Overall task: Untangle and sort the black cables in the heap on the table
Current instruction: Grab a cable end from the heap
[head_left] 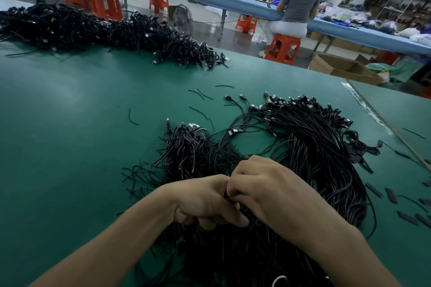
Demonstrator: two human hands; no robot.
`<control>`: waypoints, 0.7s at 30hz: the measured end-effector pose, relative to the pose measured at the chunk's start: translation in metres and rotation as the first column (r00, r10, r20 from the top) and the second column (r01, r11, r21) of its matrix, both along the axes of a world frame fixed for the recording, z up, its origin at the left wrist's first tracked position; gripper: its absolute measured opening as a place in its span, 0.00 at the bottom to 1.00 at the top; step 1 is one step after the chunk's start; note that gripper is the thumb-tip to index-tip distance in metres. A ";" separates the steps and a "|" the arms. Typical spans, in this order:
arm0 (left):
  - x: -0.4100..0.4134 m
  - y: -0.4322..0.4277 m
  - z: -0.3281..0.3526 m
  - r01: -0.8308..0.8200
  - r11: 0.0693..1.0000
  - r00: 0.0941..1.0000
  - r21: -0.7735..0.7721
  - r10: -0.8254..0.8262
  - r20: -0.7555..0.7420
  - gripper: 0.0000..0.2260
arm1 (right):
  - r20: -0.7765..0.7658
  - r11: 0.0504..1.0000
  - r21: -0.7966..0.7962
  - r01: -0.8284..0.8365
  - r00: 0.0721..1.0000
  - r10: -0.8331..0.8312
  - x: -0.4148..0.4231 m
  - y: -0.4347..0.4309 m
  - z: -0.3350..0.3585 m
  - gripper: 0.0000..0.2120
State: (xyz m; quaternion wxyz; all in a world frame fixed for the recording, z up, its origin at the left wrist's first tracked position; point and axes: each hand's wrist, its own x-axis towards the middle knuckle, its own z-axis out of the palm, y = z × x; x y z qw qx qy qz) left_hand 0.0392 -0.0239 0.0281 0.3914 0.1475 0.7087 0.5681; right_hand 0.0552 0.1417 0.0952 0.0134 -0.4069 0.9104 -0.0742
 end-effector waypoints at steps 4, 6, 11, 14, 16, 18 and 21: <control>0.000 0.002 -0.003 0.009 0.997 1.000 -0.075 -0.010 -0.009 0.15 | -0.014 0.994 0.102 -0.045 0.999 0.047 0.000 -0.003 -0.001 0.06; 0.000 0.004 -0.003 -0.008 0.999 1.000 -0.046 0.008 0.009 0.10 | 0.005 0.996 0.083 -0.033 0.999 0.033 -0.002 -0.003 -0.003 0.06; 0.000 0.004 -0.003 -0.019 0.999 1.000 -0.050 0.020 0.015 0.13 | 0.005 0.999 0.031 0.039 0.999 -0.039 0.000 -0.003 -0.004 0.06; 0.000 0.004 -0.005 -0.013 0.999 0.999 -0.050 0.016 0.045 0.17 | -0.001 0.999 0.028 0.046 0.999 -0.046 0.001 -0.004 -0.005 0.04; 0.000 0.004 -0.006 -0.020 0.999 0.998 -0.037 0.022 0.066 0.16 | 0.001 0.998 0.038 0.044 0.999 -0.044 0.001 -0.004 -0.006 0.04; -0.001 0.004 -0.008 -0.035 0.999 0.995 -0.006 0.036 0.088 0.13 | 0.002 0.998 0.043 0.045 0.999 -0.045 0.001 -0.004 -0.007 0.05; -0.002 0.005 -0.012 -0.042 0.999 0.995 0.015 0.040 0.093 0.09 | 0.000 0.997 0.055 0.051 0.999 -0.051 0.000 -0.002 -0.005 0.07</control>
